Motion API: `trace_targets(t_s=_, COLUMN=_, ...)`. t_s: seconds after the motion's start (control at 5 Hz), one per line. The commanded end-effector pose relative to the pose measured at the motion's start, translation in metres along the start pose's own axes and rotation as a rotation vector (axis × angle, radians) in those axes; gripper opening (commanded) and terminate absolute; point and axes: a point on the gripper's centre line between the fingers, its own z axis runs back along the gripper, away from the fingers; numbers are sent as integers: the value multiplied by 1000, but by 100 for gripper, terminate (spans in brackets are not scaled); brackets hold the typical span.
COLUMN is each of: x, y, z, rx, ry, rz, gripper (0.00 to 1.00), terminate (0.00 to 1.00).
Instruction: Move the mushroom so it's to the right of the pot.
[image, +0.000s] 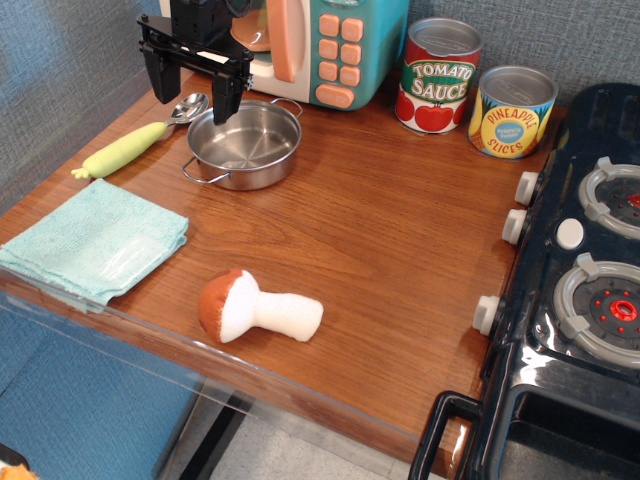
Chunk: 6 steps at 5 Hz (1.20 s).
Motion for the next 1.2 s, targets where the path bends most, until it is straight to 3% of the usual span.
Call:
trace_targets(t_s=0.0, x=0, y=0, z=0, rx=0, ry=0, rz=0, gripper=100, terminate=0)
trace_targets(t_s=0.2, x=-2, y=-15, z=26, rx=-14, ry=-79, rz=-40, gripper=100, terminate=0)
trace_targets(t_s=0.6, x=-47, y=-51, z=62, rx=-49, ry=-183, rz=-198, gripper=100, terminate=0)
trace_targets(t_s=1.0, x=-130, y=-85, z=56, rx=-101, ry=-68, rz=-389, gripper=100, terminate=0)
